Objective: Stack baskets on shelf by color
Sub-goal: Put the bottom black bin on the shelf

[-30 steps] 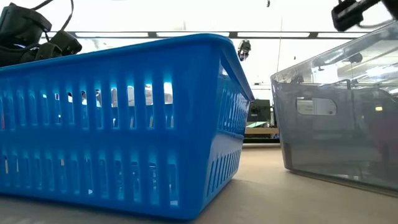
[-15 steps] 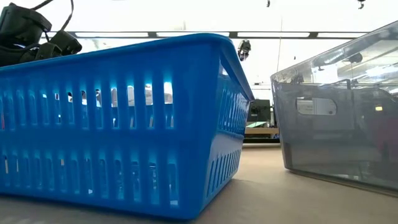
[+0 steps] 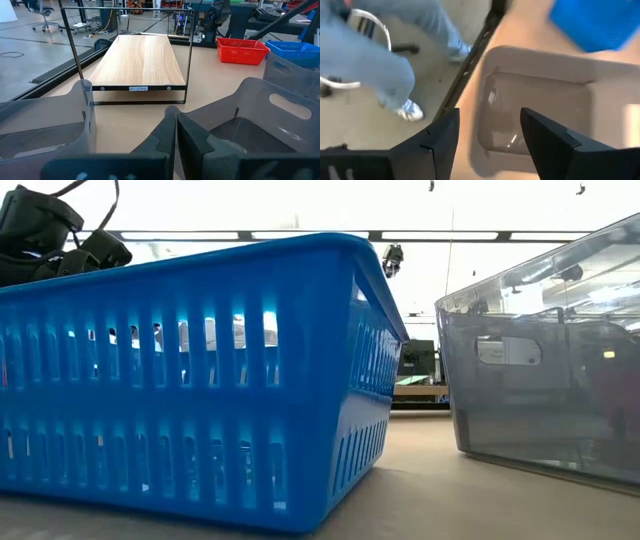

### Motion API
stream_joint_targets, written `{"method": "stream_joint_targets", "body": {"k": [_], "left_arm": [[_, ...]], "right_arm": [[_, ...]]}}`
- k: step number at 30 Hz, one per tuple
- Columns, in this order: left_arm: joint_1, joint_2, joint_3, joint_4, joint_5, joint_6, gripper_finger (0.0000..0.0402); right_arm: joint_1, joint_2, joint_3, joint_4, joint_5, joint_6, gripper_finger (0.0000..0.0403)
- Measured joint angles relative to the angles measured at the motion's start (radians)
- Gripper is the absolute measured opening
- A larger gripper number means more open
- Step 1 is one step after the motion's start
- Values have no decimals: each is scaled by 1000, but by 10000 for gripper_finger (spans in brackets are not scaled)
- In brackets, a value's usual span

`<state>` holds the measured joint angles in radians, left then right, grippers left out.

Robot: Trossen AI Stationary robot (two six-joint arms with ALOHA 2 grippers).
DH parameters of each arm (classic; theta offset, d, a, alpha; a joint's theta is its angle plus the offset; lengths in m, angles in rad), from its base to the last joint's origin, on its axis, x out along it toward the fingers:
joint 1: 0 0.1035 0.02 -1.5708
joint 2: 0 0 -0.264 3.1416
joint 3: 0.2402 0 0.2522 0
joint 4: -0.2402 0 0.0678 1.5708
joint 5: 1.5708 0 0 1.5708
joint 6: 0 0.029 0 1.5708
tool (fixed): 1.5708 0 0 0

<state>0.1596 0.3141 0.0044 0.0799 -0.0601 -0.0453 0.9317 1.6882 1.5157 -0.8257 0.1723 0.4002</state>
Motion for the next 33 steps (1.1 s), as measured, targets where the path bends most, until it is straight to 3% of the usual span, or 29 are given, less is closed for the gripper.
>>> {"method": "stream_joint_targets", "body": {"k": [5,13,18,22,25,33], "left_arm": [[0,4,0,0,0,0,0],[0,6,0,0,0,0,0],[0,6,0,0,0,0,0],[0,6,0,1,0,0,0],[0,6,0,0,0,0,0],[0,6,0,1,0,0,0]], "right_arm": [[4,115,82,-28,4,58,202],[1,231,83,-38,-14,145,171],[-20,288,81,-40,-15,165,123],[-41,310,82,-57,-19,129,62],[-60,286,81,-103,2,93,19],[-147,35,81,-257,217,-45,9]]}}
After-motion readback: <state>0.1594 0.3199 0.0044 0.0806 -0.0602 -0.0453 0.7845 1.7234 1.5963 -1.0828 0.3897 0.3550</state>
